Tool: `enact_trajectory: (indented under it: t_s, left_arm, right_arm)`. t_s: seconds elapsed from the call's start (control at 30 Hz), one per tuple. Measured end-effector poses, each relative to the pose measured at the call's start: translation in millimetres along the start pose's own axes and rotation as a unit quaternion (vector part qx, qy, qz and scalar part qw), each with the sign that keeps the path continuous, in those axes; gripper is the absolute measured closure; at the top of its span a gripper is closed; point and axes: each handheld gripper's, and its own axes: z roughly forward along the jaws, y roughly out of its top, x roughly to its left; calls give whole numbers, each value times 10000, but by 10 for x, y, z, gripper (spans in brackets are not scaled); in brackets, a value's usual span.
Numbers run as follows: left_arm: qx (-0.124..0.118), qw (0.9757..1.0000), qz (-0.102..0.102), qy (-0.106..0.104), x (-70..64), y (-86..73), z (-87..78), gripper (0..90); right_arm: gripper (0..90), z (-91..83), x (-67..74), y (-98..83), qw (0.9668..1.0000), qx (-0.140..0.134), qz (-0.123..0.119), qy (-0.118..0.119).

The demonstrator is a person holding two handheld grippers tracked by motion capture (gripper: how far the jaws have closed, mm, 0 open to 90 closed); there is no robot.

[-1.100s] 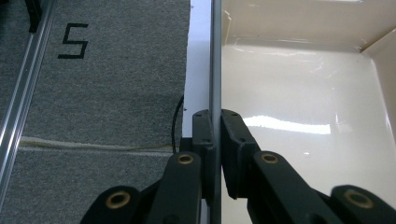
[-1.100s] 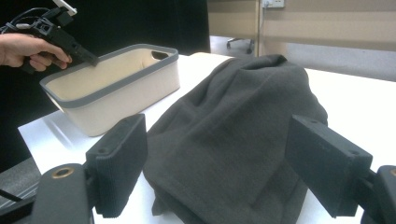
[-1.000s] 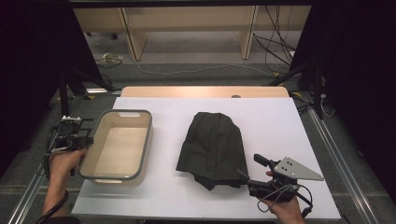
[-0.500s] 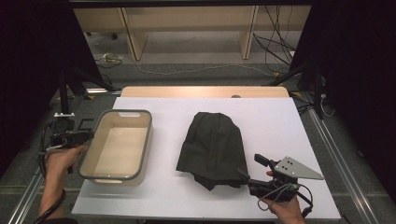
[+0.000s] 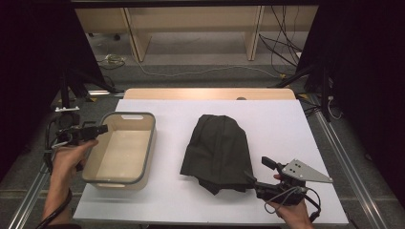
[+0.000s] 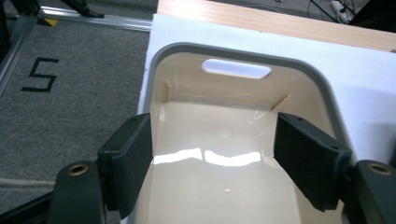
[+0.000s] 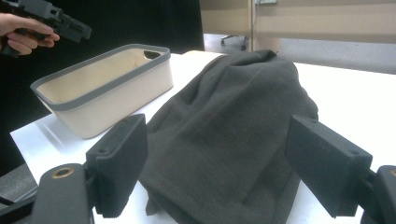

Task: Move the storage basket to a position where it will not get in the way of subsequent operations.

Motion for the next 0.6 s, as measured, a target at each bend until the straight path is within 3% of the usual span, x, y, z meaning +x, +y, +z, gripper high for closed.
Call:
enact_trajectory:
  t_s: [0.47, 0.6]
  left_arm:
    - [10, 9992, 105, -389, -223, -3, 40, 246]
    - [-86, 9976, -12, -682, -271, 4, 23, 236]
  right_arm:
    - [219, 0, -22, 2, 10000, 28, 27, -30]
    - [219, -2, -23, 6, 10000, 14, 16, -37]
